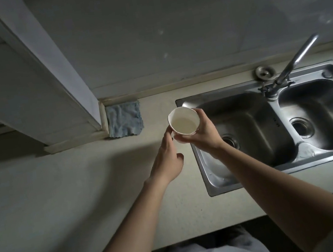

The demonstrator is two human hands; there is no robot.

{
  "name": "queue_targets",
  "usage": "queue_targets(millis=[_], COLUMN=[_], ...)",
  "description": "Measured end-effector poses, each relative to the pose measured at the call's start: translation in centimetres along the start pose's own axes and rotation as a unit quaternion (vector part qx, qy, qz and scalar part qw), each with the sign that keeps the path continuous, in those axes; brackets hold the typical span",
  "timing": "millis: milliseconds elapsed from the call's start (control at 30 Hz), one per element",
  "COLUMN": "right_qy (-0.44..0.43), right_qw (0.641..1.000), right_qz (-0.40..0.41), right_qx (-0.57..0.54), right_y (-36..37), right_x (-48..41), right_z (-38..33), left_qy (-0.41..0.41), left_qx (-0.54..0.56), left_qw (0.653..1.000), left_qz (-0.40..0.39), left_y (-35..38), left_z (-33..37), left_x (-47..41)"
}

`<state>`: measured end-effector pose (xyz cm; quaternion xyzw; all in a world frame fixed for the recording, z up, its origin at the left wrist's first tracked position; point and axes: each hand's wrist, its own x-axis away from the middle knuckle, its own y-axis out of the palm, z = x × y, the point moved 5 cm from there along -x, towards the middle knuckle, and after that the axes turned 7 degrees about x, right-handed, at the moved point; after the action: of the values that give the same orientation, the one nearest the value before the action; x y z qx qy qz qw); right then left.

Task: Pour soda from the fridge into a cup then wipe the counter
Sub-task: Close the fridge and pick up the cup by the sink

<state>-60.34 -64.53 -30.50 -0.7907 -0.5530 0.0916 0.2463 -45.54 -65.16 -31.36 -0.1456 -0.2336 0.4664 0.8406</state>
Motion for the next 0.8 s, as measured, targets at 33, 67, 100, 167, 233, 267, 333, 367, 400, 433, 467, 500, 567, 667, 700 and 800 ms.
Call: queue_targets(millis=[33,67,100,167,233,267,333,367,400,433,467,500,567,667,700,800], right_qy=[-0.002,-0.003,-0.005,-0.005,-0.007,-0.011,-0.022,-0.027,-0.031,-0.033,-0.034,-0.037,-0.035,-0.024,-0.023,-0.017], right_qw=[1.000,1.000,1.000,0.999,0.999,0.998,0.997,0.996,0.996,0.995,0.995,0.994,0.994,0.994,0.994,0.994], right_qz=[-0.008,-0.017,-0.025,-0.037,-0.049,-0.058,-0.074,-0.078,-0.081,-0.085,-0.089,-0.093,-0.097,-0.098,-0.098,-0.102], right_qx=[-0.004,-0.008,-0.010,-0.006,0.001,0.005,0.016,0.021,0.025,0.028,0.032,0.035,0.036,0.037,0.036,0.038], right_y=[0.2,0.3,0.4,0.4,0.4,0.5,0.9,1.2,1.4,1.7,1.9,2.1,2.5,2.7,2.7,2.8], right_x=[-0.9,-1.7,-2.4,-3.9,-5.5,-6.4,-7.9,-8.5,-9.1,-9.5,-9.9,-10.3,-10.9,-11.6,-11.9,-12.7], right_z=[0.3,0.6,0.8,1.0,1.1,1.1,1.1,1.0,1.0,1.0,1.0,1.0,1.1,1.3,1.3,1.3], left_qy=[-0.006,-0.014,-0.026,-0.049,-0.066,-0.073,-0.091,-0.099,-0.105,-0.110,-0.115,-0.121,-0.126,-0.120,-0.118,-0.114], left_qx=[0.002,0.006,0.010,0.024,0.033,0.032,0.027,0.024,0.018,0.012,0.008,0.005,0.002,0.005,0.004,-0.003], left_qw=[1.000,1.000,1.000,0.998,0.997,0.997,0.995,0.995,0.994,0.994,0.993,0.992,0.992,0.993,0.993,0.993], left_qz=[0.002,0.002,0.004,0.007,0.015,0.020,0.025,0.024,0.023,0.021,0.020,0.018,0.018,0.025,0.026,0.027], left_y=[0.0,0.1,0.1,0.2,0.3,0.2,0.1,0.0,-0.1,-0.2,-0.2,-0.2,-0.3,-0.6,-0.7,-1.0], left_z=[-0.1,-0.1,-0.2,-0.1,-0.1,-0.1,-0.3,-0.5,-0.8,-1.0,-1.3,-1.5,-1.6,-1.6,-1.7,-1.9], left_x=[-0.7,-1.3,-1.9,-3.1,-4.4,-5.0,-6.3,-6.8,-7.3,-7.7,-8.0,-8.3,-8.9,-9.9,-10.1,-10.9])
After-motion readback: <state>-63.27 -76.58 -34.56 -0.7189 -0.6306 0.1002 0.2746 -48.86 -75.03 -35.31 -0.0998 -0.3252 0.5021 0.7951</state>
